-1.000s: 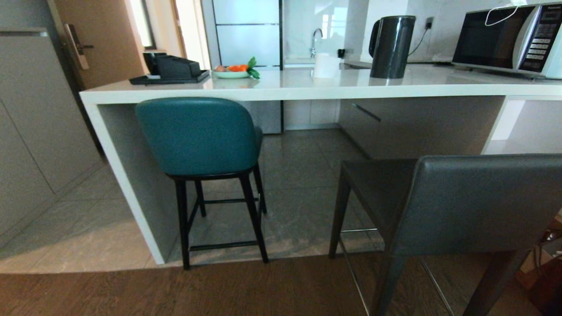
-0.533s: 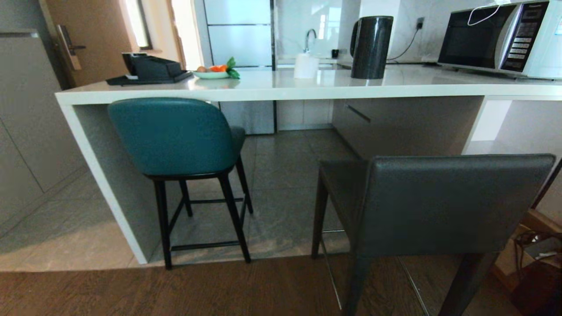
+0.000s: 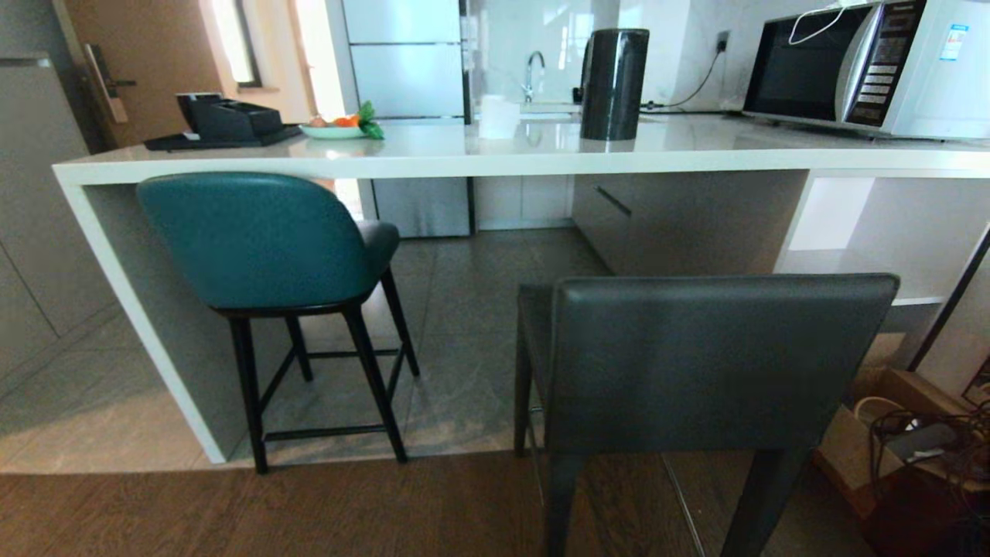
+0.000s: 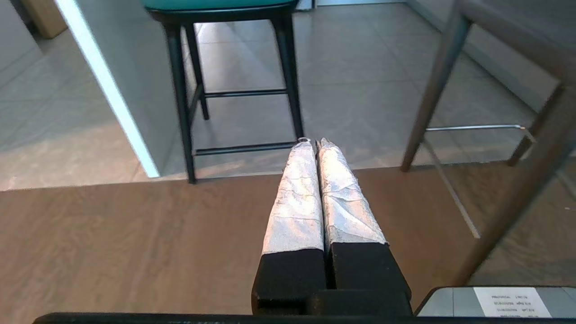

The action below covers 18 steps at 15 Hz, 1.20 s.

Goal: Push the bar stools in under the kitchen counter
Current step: Push the gray chair back under the dining table

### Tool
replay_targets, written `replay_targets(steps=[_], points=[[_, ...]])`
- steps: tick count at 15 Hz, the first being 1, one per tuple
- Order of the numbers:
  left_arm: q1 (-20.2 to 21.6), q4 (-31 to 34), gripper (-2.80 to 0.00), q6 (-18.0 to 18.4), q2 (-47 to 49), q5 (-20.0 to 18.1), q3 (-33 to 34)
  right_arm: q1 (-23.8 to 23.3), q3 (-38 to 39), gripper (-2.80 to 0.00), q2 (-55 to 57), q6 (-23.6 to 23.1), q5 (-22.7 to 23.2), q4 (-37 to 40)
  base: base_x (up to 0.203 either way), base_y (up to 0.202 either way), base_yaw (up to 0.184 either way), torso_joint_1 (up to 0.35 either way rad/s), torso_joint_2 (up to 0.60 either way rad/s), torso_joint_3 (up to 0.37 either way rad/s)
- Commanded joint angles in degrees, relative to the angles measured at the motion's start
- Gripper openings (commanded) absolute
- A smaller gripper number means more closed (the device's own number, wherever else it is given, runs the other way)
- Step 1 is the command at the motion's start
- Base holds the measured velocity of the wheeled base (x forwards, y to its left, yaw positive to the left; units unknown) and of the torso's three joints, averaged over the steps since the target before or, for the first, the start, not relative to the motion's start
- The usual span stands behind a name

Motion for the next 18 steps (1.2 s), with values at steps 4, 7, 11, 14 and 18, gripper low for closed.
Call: replay_targets(steps=[4, 7, 11, 14, 18], points=[[0.0, 0.1, -2.8, -0.1, 0.1, 0.0, 0.0, 0.0, 0.3, -2.8, 0.1, 0.0, 0.0, 0.0, 0.0, -0.192, 0.004, 0.003, 0.0, 0.002], [0.0, 0.1, -2.8, -0.1, 0.1, 0.0, 0.0, 0.0, 0.2, -2.8, 0.1, 0.0, 0.0, 0.0, 0.0, -0.191, 0.003, 0.002, 0.0, 0.002], [0.0, 0.1, -2.8, -0.1, 0.1, 0.0, 0.0, 0.0, 0.3, -2.8, 0.1, 0.1, 0.0, 0.0, 0.0, -0.194, 0.001, 0.003, 0.0, 0.001], [0.0, 0.1, -2.8, -0.1, 0.1, 0.0, 0.0, 0.0, 0.3, -2.8, 0.1, 0.1, 0.0, 0.0, 0.0, -0.197, 0.002, 0.004, 0.0, 0.003], [0.0, 0.0, -2.8, -0.8, 0.1, 1.1, 0.0, 0.0, 0.2, -2.8, 0.1, 1.7, -0.8, -0.1, 0.0, -0.189, 0.002, 0.003, 0.0, 0.003]])
